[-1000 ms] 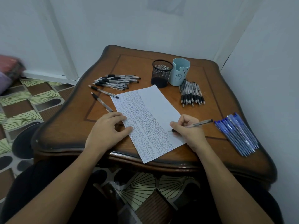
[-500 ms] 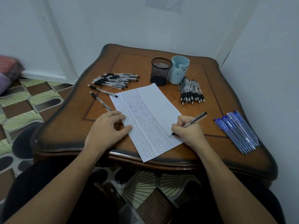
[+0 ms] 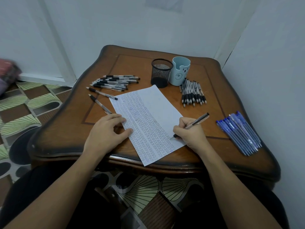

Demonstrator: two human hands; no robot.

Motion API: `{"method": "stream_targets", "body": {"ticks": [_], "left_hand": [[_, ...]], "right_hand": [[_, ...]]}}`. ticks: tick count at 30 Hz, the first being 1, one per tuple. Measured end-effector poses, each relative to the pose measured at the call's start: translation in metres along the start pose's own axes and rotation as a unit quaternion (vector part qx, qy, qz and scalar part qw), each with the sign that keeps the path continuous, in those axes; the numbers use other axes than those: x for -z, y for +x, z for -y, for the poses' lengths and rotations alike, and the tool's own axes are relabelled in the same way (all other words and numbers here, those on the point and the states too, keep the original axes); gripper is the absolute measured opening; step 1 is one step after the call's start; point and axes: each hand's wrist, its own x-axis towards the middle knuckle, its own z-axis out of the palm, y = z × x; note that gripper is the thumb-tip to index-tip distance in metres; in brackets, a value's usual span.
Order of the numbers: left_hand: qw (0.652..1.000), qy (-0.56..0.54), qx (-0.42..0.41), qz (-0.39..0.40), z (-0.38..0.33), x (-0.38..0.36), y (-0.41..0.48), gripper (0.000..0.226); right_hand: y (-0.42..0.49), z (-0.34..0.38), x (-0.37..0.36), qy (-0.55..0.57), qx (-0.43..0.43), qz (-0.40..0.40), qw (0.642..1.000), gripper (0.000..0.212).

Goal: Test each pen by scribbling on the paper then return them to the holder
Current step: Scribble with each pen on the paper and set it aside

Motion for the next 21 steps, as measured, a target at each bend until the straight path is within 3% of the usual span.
{"method": "stream_targets", "body": {"ticks": [6,21], "left_hand": [[1.0,0.003,-0.001,-0.003,0.0015,-0.0012,0.0003,0.049],[1.0,0.002,-0.004,-0.004,0.0013,-0.001,-0.0001,0.053]], "right_hand": [[-0.0005,0.0007,-0.0003,-0.01,0.015,-0.007,1.0,0.036],[-0.0007,0.0001,0.0016,0.002,0.017,-0.002,1.0,0.037]]}}
